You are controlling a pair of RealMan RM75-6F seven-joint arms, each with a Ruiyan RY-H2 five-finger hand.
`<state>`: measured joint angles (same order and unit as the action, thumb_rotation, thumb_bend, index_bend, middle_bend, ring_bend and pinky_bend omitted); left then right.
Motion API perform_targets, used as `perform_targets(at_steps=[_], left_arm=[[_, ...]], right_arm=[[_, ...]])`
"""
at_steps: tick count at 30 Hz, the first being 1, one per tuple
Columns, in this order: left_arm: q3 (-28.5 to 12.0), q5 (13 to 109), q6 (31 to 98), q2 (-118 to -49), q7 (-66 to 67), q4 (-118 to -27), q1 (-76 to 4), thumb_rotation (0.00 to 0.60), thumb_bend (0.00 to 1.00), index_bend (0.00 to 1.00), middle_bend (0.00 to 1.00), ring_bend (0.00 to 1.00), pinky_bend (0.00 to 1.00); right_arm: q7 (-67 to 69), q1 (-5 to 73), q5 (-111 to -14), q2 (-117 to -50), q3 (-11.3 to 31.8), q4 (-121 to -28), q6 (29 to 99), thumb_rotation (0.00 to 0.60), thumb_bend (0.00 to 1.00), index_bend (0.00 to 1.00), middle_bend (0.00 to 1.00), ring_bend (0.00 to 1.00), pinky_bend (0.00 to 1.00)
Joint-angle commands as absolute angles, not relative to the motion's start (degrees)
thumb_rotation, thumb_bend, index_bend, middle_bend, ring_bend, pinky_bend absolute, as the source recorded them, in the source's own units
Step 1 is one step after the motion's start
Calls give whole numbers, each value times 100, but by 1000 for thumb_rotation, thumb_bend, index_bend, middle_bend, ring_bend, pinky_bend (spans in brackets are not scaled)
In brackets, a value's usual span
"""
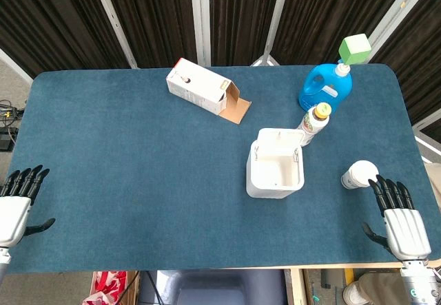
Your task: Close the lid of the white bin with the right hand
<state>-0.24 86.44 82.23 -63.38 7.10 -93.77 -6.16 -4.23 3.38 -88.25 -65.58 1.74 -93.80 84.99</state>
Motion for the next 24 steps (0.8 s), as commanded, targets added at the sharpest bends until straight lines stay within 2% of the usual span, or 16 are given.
perform_targets(at_steps=[1, 13, 19, 21, 23, 24], left_arm=[[-22, 8645, 8221, -6335, 703, -9375, -616, 600, 0, 0, 0, 0, 0], [-14, 8647, 8261, -6308, 660, -9394, -584, 600, 0, 0, 0, 0, 0], [-30, 8626, 8292, -6283, 602, -9388, -567, 600, 0, 0, 0, 0, 0], [-34, 8629, 8303, -6273, 575, -9387, -562, 600, 0, 0, 0, 0, 0], [-34, 8625, 8297, -6269, 564, -9390, -562, 600, 0, 0, 0, 0, 0], [-34, 8622, 8292, -6266, 565, -9394, -563, 600, 0, 0, 0, 0, 0]], right_arm=[[-424, 338, -8825, -6557, 171, -9382, 8497, 600, 283, 0, 0, 0, 0], [-392, 353, -8889, -6492, 171, -9600, 8511, 600, 284, 0, 0, 0, 0], [-373, 530, -8681, -6257, 409, -10054, 8357, 600, 284, 0, 0, 1, 16], [-395, 644, -8535, -6137, 567, -10261, 8264, 600, 284, 0, 47, 76, 150], [-409, 758, -8380, -6027, 722, -10453, 8163, 600, 292, 0, 236, 290, 406], [-434, 845, -8276, -5951, 837, -10568, 8095, 600, 309, 0, 309, 364, 474]])
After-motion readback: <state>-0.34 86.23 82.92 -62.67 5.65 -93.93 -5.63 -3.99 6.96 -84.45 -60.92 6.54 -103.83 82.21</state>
